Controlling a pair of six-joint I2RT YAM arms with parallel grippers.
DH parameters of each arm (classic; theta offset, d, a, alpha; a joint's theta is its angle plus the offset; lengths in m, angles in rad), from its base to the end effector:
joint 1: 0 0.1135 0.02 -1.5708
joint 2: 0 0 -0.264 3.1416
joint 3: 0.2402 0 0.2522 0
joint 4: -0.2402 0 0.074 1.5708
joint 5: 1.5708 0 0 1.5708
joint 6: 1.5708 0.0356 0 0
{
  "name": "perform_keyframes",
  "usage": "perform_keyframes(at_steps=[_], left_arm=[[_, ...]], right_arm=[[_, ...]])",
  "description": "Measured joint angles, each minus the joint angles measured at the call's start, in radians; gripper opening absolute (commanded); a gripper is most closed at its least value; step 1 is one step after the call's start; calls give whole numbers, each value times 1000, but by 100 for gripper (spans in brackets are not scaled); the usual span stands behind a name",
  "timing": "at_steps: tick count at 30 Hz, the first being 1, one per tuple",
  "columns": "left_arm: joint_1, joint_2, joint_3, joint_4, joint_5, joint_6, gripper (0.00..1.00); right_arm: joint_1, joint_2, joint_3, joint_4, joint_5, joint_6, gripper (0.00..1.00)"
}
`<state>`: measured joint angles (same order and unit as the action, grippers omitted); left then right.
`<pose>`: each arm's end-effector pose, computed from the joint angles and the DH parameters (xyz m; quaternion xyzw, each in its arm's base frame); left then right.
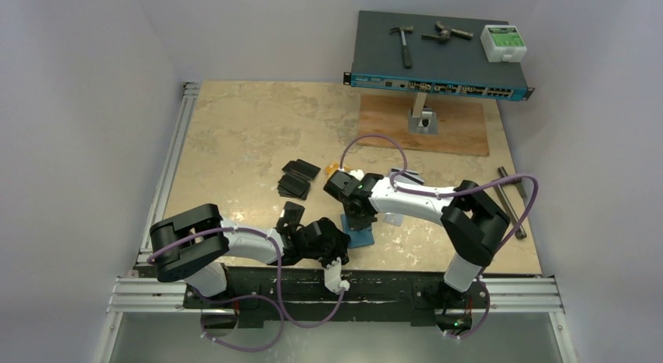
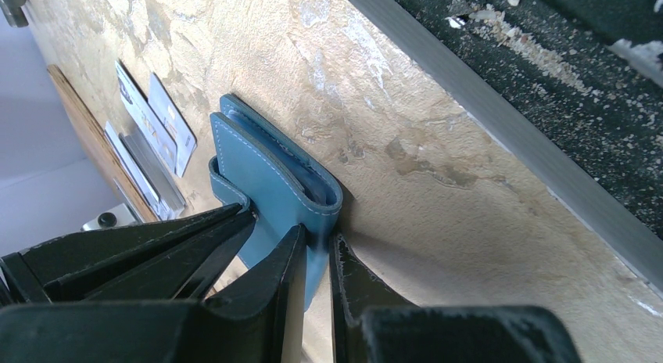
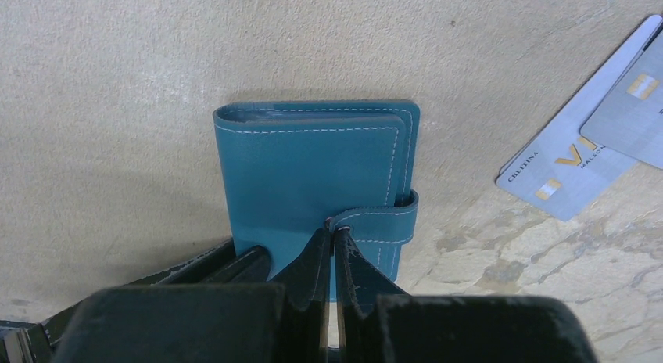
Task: Put the credit cards into the card holder
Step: Close the card holder at the center of the board.
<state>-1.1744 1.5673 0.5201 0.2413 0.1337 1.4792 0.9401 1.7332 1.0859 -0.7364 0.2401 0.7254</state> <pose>0.0996 -0.2501 0.1165 0.9043 0.1994 -0.0047 0.3775 0.1923 0.2490 0.1675 -0.0948 0.9840 -0.0116 0.1506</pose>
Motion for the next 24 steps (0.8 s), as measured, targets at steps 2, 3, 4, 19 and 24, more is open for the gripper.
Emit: perform_keyframes(at_steps=[2,3,4,19,24], left_arm=[[0,0,0,0,0,0,0],[0,0,0,0,0,0,0],[0,0,0,0,0,0,0],[0,1,6,-11,0,-1,0],[0,2,12,-21,0,0,0]], right_arm=[[0,9,10,-9,-4,-13,0],[0,15,17,-14,-6,-21,0],[0,21,22,-19,-9,-28,0],[3,72,58,-57,-27,-94,0],[4,86,66,-66,-28,-110,0]])
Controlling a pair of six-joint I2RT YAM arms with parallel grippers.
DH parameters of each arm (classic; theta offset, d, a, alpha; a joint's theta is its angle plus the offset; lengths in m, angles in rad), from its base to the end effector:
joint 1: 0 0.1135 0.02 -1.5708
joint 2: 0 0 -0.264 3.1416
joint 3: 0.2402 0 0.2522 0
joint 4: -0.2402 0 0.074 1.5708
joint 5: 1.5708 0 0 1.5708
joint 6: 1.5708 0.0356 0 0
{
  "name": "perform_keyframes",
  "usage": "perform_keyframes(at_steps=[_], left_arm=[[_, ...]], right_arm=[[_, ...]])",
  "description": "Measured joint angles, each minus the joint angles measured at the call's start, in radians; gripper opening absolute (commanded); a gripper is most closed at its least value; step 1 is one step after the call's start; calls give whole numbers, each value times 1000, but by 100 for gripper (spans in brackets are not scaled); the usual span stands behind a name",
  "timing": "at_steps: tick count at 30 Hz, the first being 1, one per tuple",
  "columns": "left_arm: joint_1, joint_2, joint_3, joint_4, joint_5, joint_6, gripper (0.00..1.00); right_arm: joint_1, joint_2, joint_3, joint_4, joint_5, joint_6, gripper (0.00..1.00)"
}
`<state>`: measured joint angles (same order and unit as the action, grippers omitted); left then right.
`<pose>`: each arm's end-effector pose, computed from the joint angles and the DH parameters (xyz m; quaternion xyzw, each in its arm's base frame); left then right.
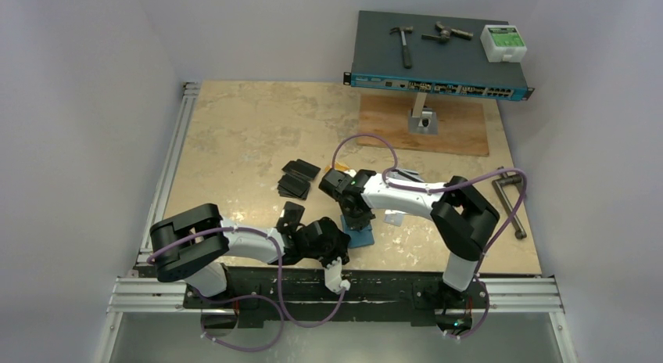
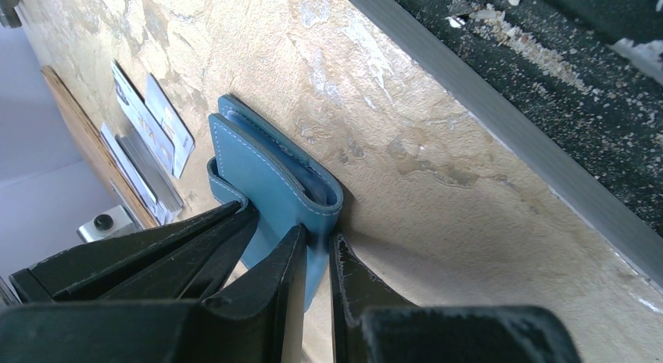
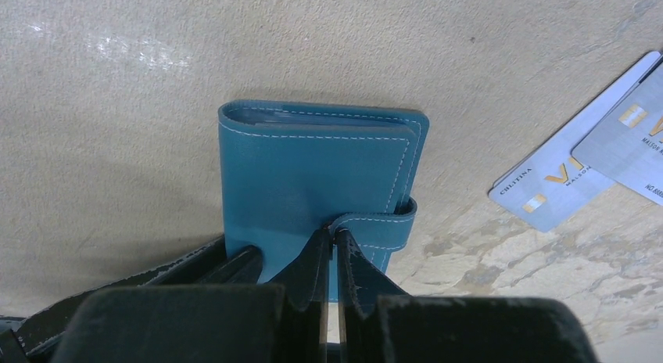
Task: Put the credit cards into the card holder
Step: Close the card holder at the center of the board.
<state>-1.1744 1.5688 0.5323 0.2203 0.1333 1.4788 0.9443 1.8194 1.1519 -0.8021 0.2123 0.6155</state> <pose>0.1002 -0.2515 0.1176 0.9060 0.2005 -0.0055 0.3727 0.1969 0.2593 0.1566 -0.1572 0.9806 -0.0399 0.1102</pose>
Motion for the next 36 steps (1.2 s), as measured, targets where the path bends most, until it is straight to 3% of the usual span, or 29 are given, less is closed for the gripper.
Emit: perform_keyframes(at_steps=[9,18,21,25,30,36], left_arm=[[0,3,21,-36,0,-3,0],[-2,4,18,-37,-6,-2,0],[-5,9,18,-33,-13,-3,0],[-5,11,18,-34,-15,-3,0],[-5,7,21,-37,-17,-3,0],[-5,3,27,-50,-19,-3,0]], right_arm=[[26,23,4,-5,33,-5,0],[119,96,69,-73,174,-6,0],[119,97,76,-81,174,-1,9],[119,90,74,-80,171,11,14],[116,77,66,-77,177,13,42],[52,-26,-9,-14,122,32,48]])
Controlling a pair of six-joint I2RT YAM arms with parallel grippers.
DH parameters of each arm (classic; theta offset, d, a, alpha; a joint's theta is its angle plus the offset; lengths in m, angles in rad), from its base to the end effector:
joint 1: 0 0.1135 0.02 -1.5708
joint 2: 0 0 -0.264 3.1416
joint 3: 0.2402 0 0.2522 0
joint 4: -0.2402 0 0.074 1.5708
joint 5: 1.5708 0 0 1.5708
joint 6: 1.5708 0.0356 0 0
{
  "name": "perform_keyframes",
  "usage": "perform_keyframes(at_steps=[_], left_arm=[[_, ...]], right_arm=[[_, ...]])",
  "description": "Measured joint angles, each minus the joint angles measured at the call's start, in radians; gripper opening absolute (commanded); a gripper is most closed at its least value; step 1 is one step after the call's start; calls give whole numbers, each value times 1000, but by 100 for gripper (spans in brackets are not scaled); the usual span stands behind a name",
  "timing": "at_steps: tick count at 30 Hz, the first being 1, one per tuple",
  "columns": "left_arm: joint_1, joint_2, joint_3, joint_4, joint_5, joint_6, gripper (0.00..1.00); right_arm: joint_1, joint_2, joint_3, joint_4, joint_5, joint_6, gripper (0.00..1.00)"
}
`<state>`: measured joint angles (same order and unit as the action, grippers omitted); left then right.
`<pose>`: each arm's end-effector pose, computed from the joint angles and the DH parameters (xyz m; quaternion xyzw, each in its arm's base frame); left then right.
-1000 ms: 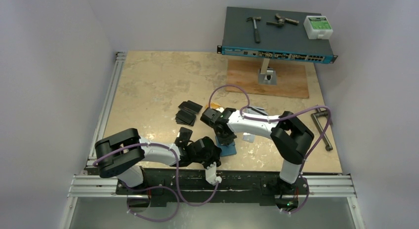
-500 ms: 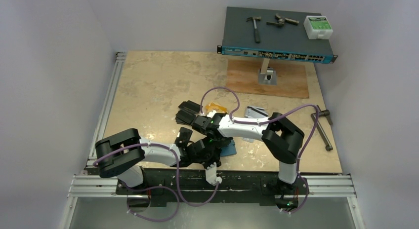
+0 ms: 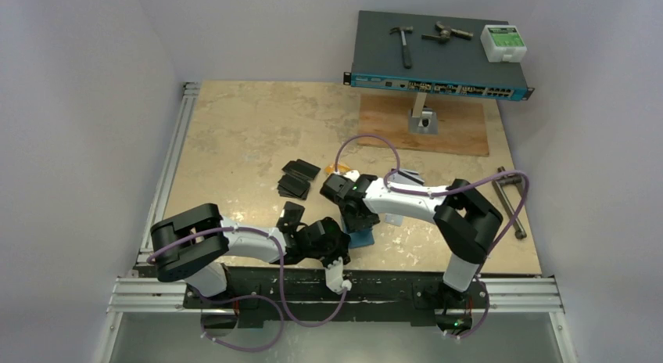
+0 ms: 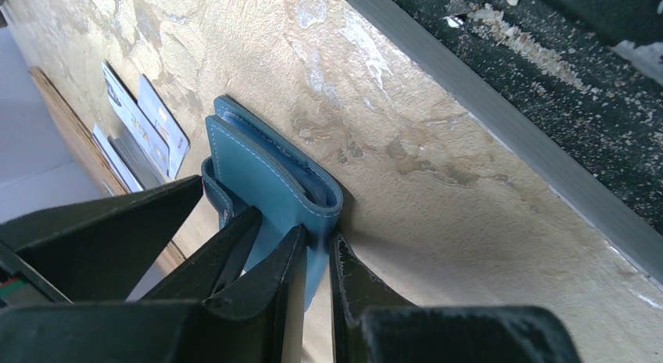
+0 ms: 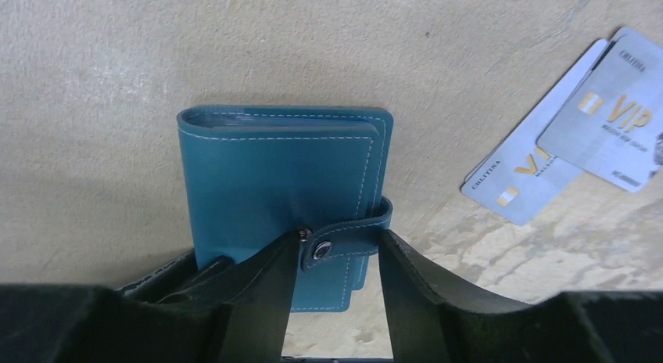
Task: Put the credit cards into the card holder
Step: Close the card holder at the center of the board.
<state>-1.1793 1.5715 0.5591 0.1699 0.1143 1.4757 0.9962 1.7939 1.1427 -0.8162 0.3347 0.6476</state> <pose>0.1007 -0.2545 0.1199 0.9103 0.2050 -0.0003 0.3596 0.1841 0.2629 0.1631 -0.1623 0.9713 -0.0759 0.1565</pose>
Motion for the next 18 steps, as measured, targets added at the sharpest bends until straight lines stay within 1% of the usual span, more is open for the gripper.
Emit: perform_keyframes(at_steps=[6,10,15,18], left_arm=[[0,0,0,-1,-5,0,0],[0,2,2,-2,-8,0,0],[-1,2,2,-4,-11,0,0],[-1,1,2,-7,-14,-2,0]], right_arm=[[-102,-116,-118,138,-180,27,50],[-142,-161,-179,228,-277,29,50],[-188,-208,-217,278,-350,30,49],[-201,-216,-216,288,-364,28,48]])
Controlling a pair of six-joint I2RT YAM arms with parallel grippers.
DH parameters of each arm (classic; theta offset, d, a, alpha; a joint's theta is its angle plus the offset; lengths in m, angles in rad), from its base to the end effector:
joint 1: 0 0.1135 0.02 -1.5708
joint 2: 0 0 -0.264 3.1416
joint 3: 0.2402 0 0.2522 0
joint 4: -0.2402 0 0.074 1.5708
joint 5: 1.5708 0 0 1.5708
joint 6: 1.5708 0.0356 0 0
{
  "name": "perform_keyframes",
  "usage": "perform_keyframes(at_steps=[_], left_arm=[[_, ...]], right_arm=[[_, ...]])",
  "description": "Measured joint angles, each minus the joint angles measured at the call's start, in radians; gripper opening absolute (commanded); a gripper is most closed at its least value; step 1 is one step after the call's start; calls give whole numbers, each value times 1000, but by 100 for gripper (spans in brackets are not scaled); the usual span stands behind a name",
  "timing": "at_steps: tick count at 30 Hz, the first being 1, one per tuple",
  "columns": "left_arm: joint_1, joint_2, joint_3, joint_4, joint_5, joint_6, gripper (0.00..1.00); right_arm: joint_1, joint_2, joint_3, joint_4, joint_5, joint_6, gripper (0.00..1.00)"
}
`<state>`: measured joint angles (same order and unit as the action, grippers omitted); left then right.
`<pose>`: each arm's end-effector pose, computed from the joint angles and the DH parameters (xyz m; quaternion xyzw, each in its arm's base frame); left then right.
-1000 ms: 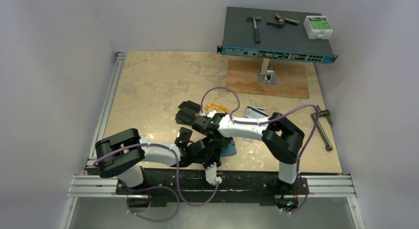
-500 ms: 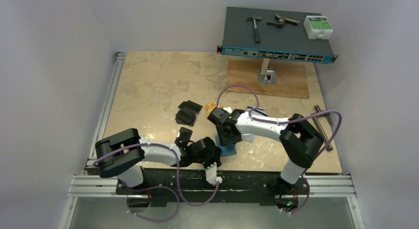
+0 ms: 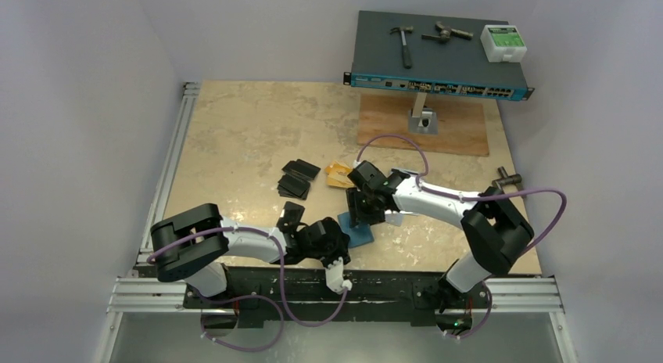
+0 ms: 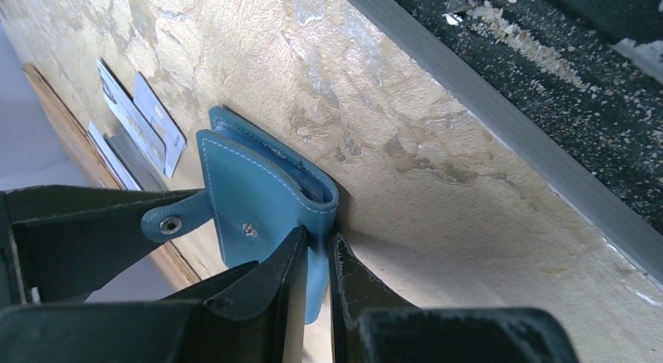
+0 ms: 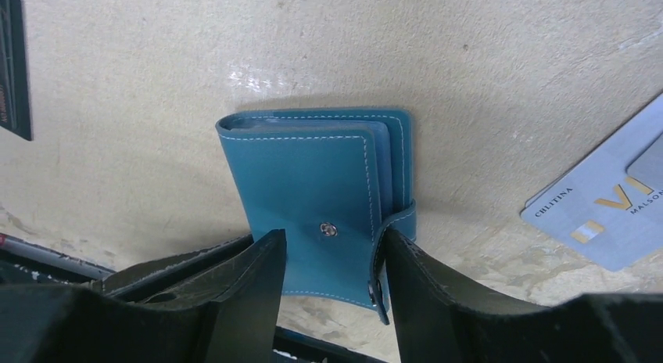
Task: Put the credit cards into the card holder
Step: Close the card holder at the center of the board.
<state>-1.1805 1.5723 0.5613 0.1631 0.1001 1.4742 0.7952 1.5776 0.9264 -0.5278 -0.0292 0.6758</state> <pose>0.1008 -0.2545 0.1197 0.9109 0.2080 0.0054 0.3562 0.2057 0.2112 0.1755 -0.0613 0.9789 0.1412 0.1347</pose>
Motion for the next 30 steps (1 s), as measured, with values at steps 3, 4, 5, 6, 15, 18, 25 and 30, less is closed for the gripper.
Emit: perform_keyframes(at_steps=[3,4,5,6,15,18,25,30], left_arm=[[0,-2,10,-15,-3,-15,0],[0,-3,16,-31,-8,-23,0],[1,-6,21,-43,-13,-29,0],[2,-8,27,-57,-16,-36,0],[2,-8,43,-93,-22,-42,0],[2,-11,30,-72,-23,-42,0],[2,-17,-5,-13,-27,-40,0],[2,-17,-14,4,-29,-38,0]], right_arm=[[-1,-3,35,-36,0,-4,44],[-1,-6,58,-52,-2,-4,44],[-1,-11,83,-60,-8,-3,44],[-1,-17,103,-62,-13,-2,44],[19,-112,157,-75,0,5,46],[33,-92,157,-113,39,0,47],[122,44,179,-183,125,-14,40],[166,73,185,-222,189,-11,33]])
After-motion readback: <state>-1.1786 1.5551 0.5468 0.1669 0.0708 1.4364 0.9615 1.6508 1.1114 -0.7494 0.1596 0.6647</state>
